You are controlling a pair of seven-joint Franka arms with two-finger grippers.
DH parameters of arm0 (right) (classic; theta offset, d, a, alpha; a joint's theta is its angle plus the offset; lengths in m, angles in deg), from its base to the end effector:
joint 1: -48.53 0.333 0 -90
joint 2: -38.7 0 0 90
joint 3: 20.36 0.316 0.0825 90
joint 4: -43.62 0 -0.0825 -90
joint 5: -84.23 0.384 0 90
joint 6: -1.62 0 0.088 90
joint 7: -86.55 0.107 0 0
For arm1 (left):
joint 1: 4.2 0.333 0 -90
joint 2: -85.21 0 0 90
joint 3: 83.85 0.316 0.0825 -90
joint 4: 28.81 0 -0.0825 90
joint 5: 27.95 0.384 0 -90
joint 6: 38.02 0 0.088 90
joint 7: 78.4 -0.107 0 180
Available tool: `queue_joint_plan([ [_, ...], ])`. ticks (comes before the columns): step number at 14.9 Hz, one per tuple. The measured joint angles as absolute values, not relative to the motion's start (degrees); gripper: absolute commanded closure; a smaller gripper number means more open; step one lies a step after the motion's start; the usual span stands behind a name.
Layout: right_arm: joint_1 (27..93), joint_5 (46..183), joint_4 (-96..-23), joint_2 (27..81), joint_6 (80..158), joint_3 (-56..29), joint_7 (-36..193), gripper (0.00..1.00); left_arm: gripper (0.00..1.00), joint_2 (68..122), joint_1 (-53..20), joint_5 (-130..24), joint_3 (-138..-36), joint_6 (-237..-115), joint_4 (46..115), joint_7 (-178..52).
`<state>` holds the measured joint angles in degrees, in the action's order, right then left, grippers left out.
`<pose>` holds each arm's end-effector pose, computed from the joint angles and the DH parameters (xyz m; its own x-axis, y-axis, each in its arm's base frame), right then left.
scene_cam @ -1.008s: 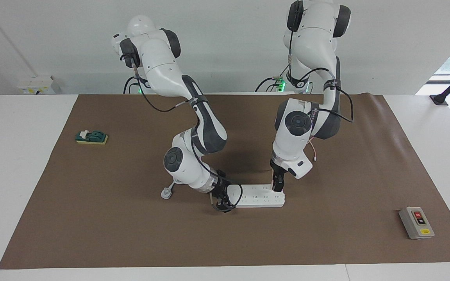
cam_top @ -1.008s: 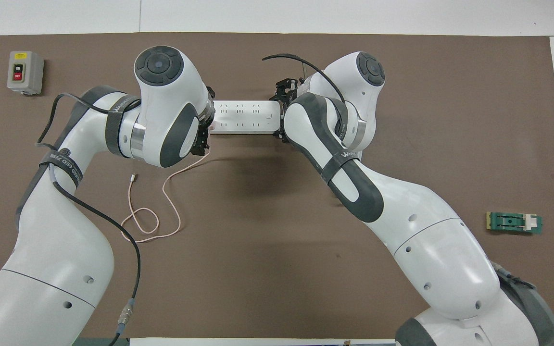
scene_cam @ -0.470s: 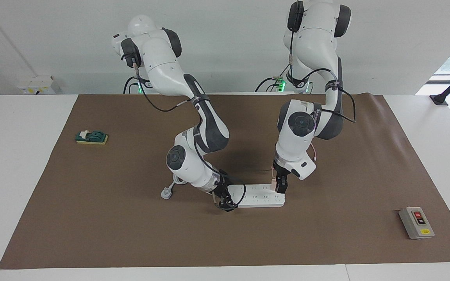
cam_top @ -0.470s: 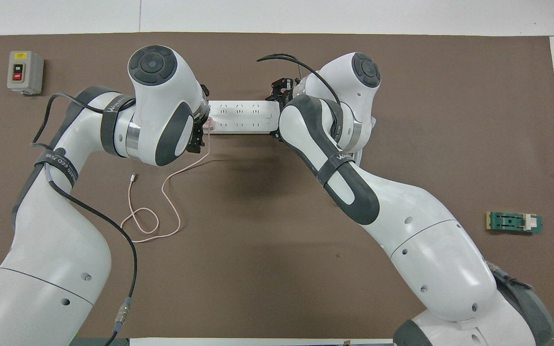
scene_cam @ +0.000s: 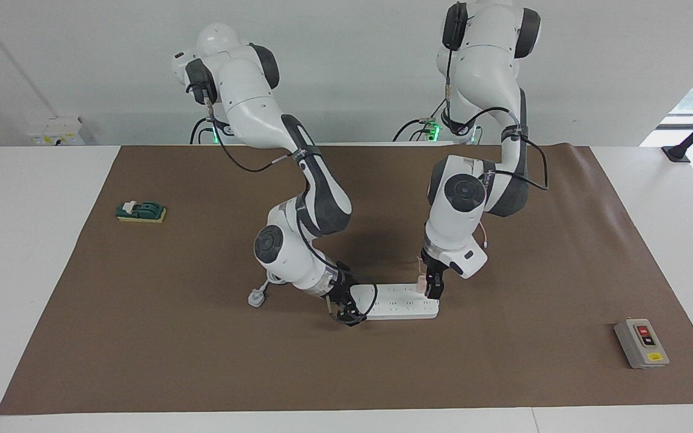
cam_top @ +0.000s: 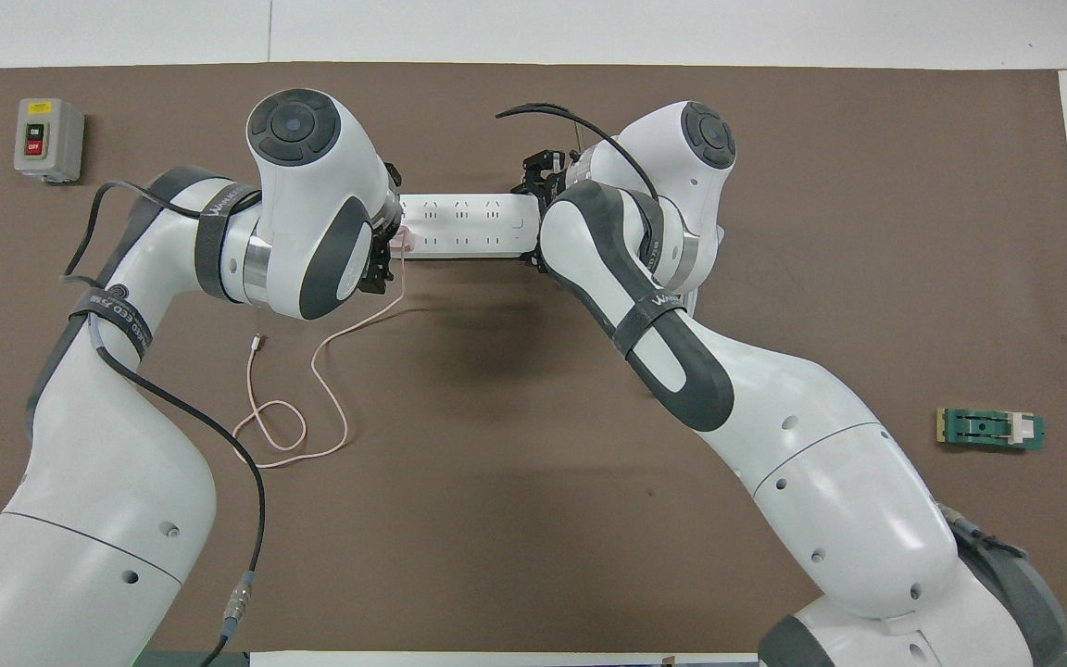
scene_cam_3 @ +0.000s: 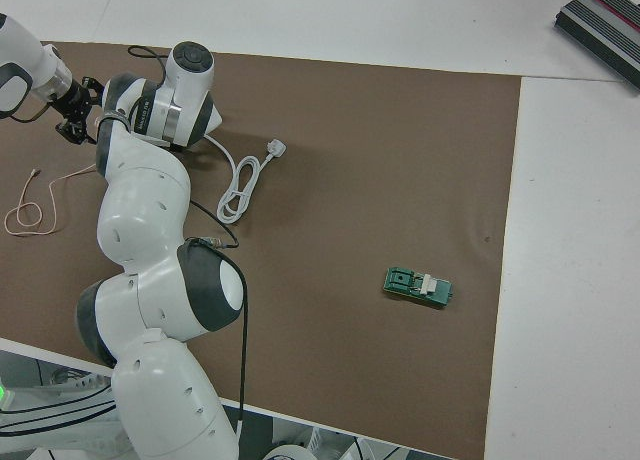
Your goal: Unplug charger and place it aside
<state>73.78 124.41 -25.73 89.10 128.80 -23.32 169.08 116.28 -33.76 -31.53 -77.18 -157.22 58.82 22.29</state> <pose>0.7046 0.3239 0.2635 0.1478 -0.8399 -0.5222 -0.9889 -0.1179 -0.0903 0.6379 -0.2861 0.3448 0.1984 0.9801 0.0026 0.9800 -0.1984 0.0134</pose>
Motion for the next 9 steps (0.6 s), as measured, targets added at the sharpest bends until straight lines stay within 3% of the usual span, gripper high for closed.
queue_joint_plan([
  [2, 73.75, 124.53, -25.74, 89.11, 128.79, -23.31, 168.94, 1.0, 0.53, 116.31, -33.76, -31.53, -77.18, -157.64, 58.86, 22.41],
  [3, 73.72, 124.68, -25.75, 89.11, 128.76, -23.31, 168.81, 1.0, 0.73, 116.32, -33.76, -31.53, -77.18, -158.13, 58.88, 22.45],
  [5, 73.67, 125.03, -25.79, 89.12, 128.73, -23.31, 168.5, 1.0, 1.0, 116.33, -33.81, -31.49, -77.19, -159.1, 59.09, 22.55],
  [9, 73.6, 125.41, -25.83, 89.12, 128.65, -23.31, 168.26, 1.0, 1.0, 116.36, -33.82, -31.29, -77.17, -159.91, 59.2, 23.17],
])
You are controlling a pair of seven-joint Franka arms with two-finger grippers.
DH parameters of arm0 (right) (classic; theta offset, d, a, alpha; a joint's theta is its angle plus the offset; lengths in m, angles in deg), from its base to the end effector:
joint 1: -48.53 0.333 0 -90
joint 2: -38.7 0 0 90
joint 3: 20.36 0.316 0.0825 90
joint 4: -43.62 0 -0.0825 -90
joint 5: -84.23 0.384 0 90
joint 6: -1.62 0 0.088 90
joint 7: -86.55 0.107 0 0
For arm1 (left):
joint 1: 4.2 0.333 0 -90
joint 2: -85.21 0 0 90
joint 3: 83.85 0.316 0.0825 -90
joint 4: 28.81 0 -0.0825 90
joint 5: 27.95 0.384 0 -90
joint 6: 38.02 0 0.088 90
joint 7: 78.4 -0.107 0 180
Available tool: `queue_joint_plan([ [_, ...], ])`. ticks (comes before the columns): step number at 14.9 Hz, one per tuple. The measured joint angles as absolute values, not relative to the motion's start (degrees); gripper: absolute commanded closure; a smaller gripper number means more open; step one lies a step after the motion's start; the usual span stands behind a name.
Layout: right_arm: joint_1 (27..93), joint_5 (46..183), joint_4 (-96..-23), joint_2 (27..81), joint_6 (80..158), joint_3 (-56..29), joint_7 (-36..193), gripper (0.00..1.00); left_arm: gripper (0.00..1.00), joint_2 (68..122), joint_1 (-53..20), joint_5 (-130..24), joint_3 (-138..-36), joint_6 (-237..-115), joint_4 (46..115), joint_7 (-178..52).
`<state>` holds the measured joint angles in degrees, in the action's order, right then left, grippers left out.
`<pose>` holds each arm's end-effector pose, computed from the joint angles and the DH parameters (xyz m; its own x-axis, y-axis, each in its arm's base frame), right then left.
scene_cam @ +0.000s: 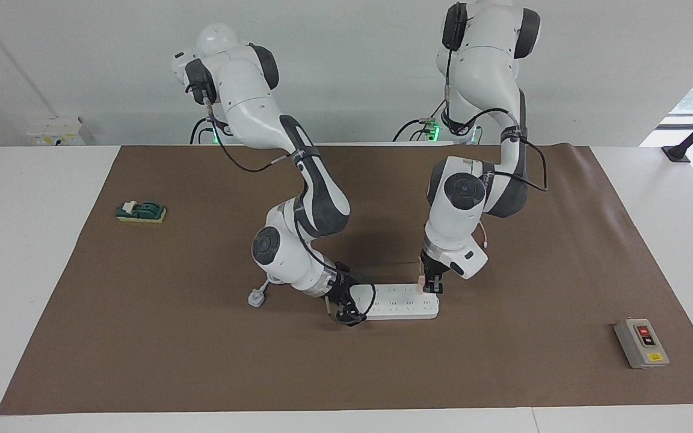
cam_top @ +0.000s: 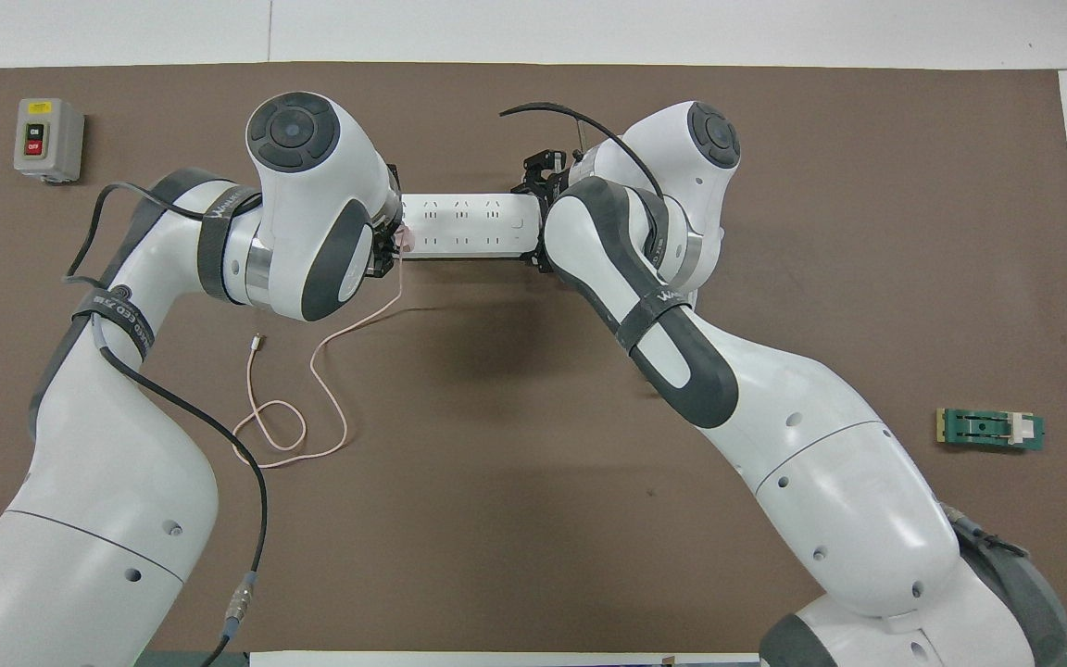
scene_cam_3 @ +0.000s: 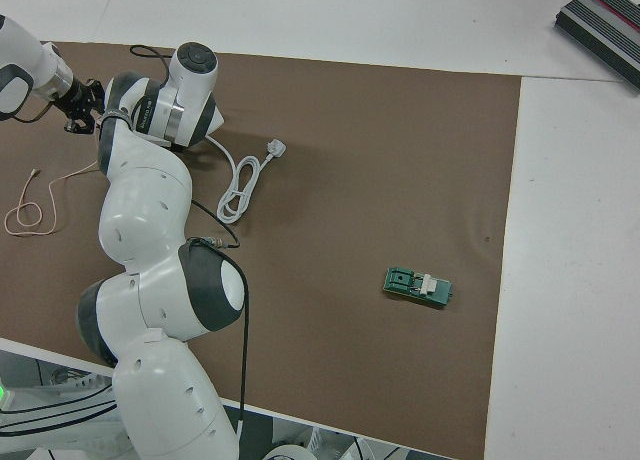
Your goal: Unplug charger and place it aside
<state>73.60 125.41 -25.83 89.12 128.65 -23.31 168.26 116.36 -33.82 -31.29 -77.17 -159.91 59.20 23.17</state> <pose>0.7050 0.3222 0.2625 0.1481 -0.8327 -0.5335 -0.9889 -0.1184 -0.0897 0.6410 -0.2876 0.3450 0.1861 0.9825 -0.0013 0.9812 -0.1858 0.0524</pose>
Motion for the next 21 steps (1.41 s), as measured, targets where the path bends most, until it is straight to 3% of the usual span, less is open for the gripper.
queue_joint_plan([
  [21, 73.39, 126.43, -25.88, 89.15, 128.39, -23.3, 167.57, 1.0, 1.0, 116.36, -33.85, -30.92, -77.19, -159.81, 59.15, 23.37],
])
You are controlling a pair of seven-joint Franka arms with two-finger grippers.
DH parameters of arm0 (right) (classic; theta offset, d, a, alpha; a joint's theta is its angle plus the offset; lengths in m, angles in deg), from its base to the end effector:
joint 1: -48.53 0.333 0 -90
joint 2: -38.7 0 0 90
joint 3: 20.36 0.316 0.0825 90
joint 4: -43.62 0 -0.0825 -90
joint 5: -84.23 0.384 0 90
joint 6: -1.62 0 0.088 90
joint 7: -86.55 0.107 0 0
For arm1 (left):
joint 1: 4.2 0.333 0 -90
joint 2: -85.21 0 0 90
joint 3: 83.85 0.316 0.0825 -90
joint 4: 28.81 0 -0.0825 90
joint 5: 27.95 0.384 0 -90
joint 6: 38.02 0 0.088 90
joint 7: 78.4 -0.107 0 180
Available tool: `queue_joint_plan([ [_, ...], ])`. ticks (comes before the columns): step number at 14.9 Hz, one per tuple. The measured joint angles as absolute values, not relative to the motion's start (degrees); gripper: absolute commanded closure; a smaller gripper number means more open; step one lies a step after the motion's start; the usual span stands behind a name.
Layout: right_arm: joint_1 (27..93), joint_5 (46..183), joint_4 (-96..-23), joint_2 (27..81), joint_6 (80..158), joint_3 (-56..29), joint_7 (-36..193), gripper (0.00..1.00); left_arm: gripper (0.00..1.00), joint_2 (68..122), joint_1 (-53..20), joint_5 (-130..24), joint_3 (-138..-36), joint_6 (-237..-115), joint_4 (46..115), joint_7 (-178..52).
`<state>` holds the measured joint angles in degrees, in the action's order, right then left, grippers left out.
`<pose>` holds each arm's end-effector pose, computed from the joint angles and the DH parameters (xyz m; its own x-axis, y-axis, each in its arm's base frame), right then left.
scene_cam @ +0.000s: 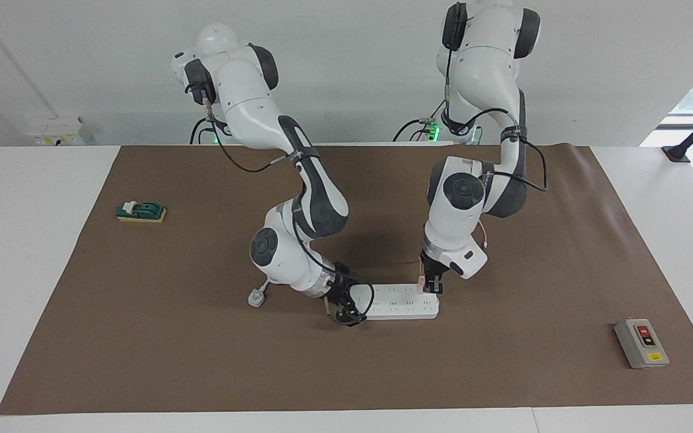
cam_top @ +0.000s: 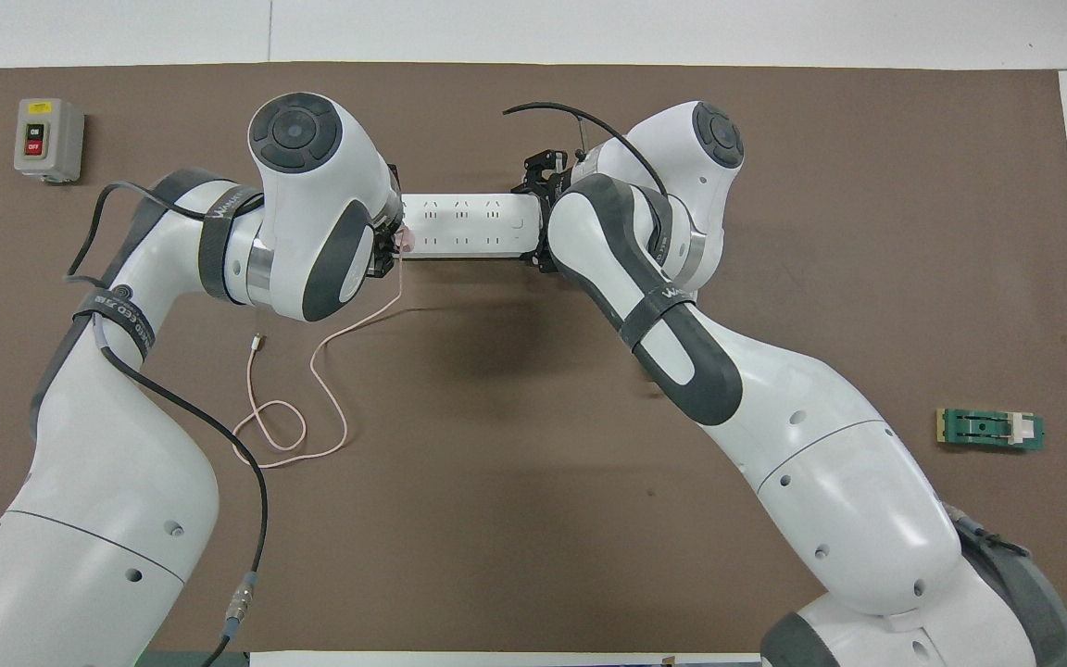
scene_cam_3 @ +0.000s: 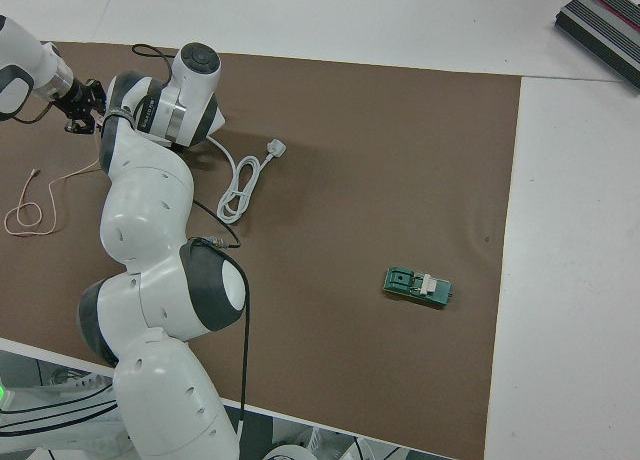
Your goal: Unplug charger and place it aside
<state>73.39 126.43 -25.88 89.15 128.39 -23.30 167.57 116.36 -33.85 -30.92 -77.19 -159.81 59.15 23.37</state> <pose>0.7054 0.3203 0.2617 0.1459 -0.8253 -0.5456 -0.9893 -0.1173 -0.0870 0.6409 -0.2879 0.3453 0.1866 0.9824 0.0040 0.9810 -0.1865 0.0526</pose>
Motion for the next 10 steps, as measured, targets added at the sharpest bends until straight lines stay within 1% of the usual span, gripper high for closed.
queue_joint_plan([
  [6, 73.34, 126.7, -25.88, 89.29, 128.42, -23.3, 167.42, 1.0, 1.0, 117.55, -33.79, -30.65, -77.23, -156.52, 56.24, 23.37],
  [8, 73.29, 127.03, -25.88, 89.3, 128.35, -23.3, 167.24, 0.99, 1.0, 118.21, -33.65, -30.67, -77.26, -154.19, 54.24, 23.34],
  [10, 73.08, 128.0, -25.87, 89.3, 128.06, -23.31, 166.14, 0.99, 1.0, 117.33, -33.35, -29.94, -76.87, -149.02, 52.01, 22.97],
])
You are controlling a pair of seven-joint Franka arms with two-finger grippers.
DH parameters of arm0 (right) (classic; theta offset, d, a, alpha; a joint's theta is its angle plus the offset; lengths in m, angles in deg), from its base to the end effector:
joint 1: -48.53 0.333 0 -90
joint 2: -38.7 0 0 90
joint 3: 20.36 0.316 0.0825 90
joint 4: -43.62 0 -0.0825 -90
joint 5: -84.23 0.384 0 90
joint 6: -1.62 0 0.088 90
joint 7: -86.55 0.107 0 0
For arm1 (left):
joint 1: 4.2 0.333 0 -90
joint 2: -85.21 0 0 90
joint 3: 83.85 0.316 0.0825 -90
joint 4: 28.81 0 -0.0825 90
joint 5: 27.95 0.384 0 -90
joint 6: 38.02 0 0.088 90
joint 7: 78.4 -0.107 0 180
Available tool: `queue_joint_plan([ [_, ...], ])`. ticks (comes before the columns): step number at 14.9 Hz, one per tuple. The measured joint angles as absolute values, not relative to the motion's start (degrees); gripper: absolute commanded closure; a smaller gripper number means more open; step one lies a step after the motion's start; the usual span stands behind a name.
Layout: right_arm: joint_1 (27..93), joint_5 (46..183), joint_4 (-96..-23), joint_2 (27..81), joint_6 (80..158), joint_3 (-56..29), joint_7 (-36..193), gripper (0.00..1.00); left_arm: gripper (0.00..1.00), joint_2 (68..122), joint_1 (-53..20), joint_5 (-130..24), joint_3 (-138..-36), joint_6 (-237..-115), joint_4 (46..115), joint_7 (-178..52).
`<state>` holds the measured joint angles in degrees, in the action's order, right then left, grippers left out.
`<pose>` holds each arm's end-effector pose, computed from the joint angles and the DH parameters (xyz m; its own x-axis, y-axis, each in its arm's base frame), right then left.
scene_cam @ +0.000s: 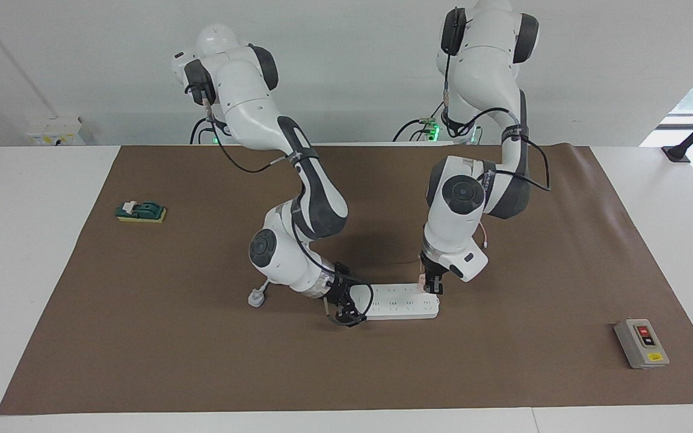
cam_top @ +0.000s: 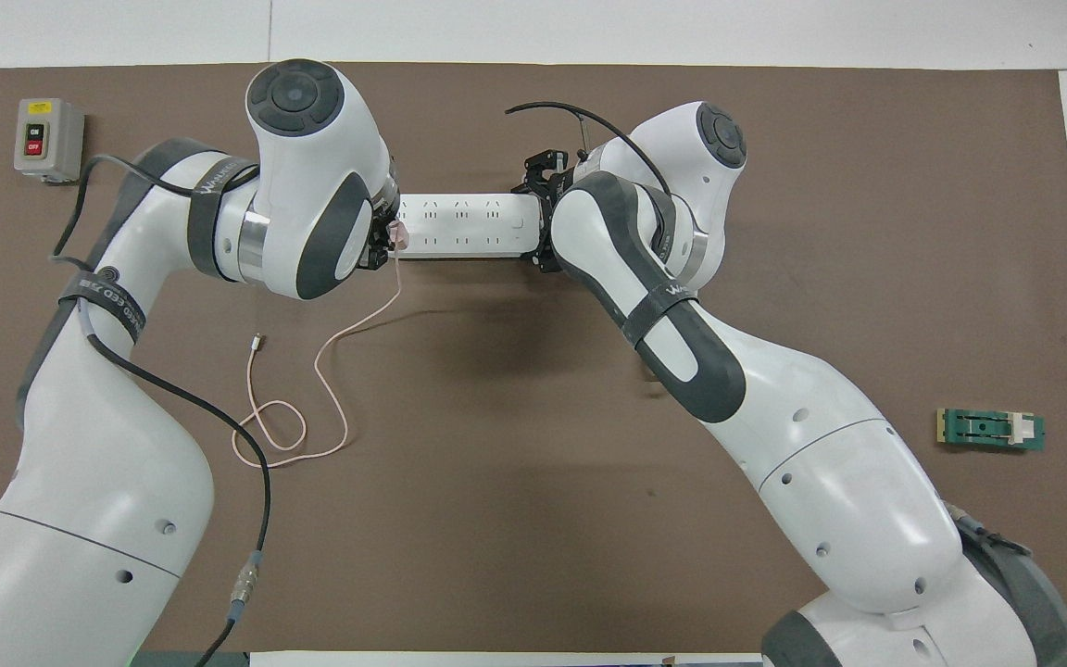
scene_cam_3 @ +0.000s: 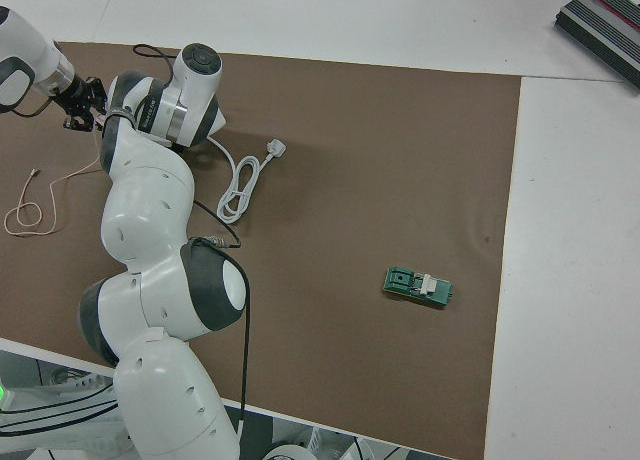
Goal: Unplug charger and place it aside
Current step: 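Pull the pink charger out of the strip with the left gripper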
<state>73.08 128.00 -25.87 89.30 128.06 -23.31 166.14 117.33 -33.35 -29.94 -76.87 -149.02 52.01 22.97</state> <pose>0.7065 0.3174 0.2598 0.1488 -0.8130 -0.5630 -0.9889 -0.1202 -0.0879 0.6485 -0.2839 0.3753 0.1922 0.9806 0.0379 0.9812 -0.1914 -0.0228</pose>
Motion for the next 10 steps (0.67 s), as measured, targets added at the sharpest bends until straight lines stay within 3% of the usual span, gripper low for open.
queue_joint_plan([
  [6, 73.03, 128.23, -25.88, 89.31, 128.0, -23.3, 165.92, 0.97, 1.0, 111.16, -31.5, -29.35, -76.24, -142.83, 51.71, 17.38],
  [7, 73.03, 128.23, -25.88, 89.31, 128.0, -23.3, 165.92, 0.83, 1.0, 110.84, -31.15, -29.35, -76.21, -142.59, 51.83, 15.46],
  [8, 73.03, 128.23, -25.88, 89.31, 128.0, -23.3, 165.92, 0.59, 1.0, 110.68, -30.7, -29.37, -76.22, -142.52, 51.85, 13.07],
  [9, 73.03, 128.23, -25.88, 89.31, 128.0, -23.3, 165.92, 0.34, 1.0, 110.52, -30.11, -29.53, -76.23, -142.48, 51.85, 10.21],
  [10, 73.03, 128.23, -25.87, 89.31, 128.0, -23.29, 165.92, 0.0, 1.0, 110.3, -29.49, -29.81, -76.21, -142.23, 51.85, 6.94],
])
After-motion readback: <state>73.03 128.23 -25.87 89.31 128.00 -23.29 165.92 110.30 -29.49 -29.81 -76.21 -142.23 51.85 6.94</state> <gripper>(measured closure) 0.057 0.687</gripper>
